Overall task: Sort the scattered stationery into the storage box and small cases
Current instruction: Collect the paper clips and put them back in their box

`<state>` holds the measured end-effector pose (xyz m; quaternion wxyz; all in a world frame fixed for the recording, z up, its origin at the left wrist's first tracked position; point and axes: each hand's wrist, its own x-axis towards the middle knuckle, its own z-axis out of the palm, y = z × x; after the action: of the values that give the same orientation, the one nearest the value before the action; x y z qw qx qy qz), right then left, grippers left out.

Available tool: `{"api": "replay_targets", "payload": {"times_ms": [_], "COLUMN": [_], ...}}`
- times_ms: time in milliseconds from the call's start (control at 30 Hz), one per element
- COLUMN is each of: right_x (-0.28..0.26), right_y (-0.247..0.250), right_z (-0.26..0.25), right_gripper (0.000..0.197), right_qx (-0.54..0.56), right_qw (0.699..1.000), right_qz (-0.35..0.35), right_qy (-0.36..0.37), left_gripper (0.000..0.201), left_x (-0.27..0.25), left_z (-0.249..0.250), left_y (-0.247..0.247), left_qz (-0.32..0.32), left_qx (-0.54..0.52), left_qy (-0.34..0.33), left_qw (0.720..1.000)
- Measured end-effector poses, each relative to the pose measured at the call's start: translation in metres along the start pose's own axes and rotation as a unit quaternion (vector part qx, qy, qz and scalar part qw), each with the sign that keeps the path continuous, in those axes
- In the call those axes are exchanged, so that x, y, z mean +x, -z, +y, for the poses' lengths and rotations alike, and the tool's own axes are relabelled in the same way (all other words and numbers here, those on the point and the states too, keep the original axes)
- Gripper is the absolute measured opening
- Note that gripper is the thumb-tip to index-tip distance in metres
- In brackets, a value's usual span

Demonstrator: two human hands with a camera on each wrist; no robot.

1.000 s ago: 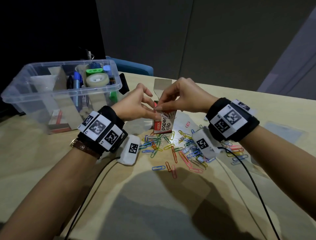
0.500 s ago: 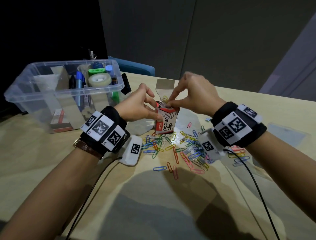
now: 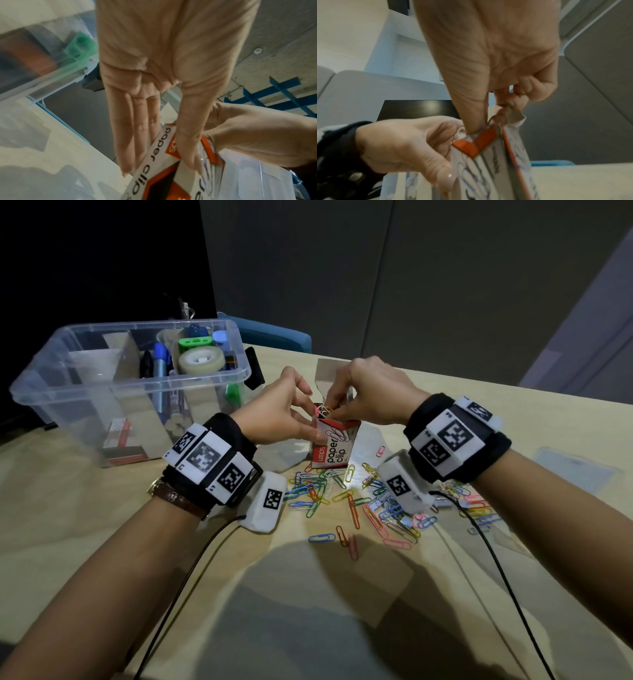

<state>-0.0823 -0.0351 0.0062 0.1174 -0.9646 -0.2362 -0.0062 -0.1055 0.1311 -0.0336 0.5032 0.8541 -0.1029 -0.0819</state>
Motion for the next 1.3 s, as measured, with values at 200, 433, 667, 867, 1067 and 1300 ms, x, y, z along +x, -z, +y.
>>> {"api": "replay_targets", "payload": {"times_ms": [200,433,667,867,1067,1300], "right_x": [-0.002,0.005,0.002,-0.027,-0.048,-0.050], "right_y": [0.019,0.018,0.013,0.042,-0.001,0.004], "right_z": [-0.005,-0.011,-0.005,0.037,0.059,0.050], "right_gripper": [0.010,0.010,0.009,0.011,0.044,0.019], "right_qx": [-0.124,-0.056,-0.045,0.052,-0.046,0.145], "right_qw": [0.991,0.996,0.997,0.998,0.933,0.938], "right_qz": [-0.031,-0.061,-0.044,-0.017,-0.320,-0.272], "right_qy": [0.048,0.013,0.052,-0.009,-0.156,-0.157], "left_gripper": [0.065,0.065,0.064,0.056,0.058,0.059], "left_x": [0.000,0.001,-0.002,0.002,-0.001,0.001], "left_z": [-0.001,0.000,0.003,0.002,0.010,0.008], "left_y": [0.001,0.001,-0.001,0.006,-0.010,-0.014], "left_qz": [0.000,-0.001,0.005,0.116,0.070,0.070], "left_qx": [0.005,0.023,0.026,-0.033,-0.044,-0.046], "left_qy": [-0.006,-0.017,-0.032,-0.053,-0.049,-0.052], "left_qw": [1.000,1.000,0.999,0.991,0.995,0.995]}}
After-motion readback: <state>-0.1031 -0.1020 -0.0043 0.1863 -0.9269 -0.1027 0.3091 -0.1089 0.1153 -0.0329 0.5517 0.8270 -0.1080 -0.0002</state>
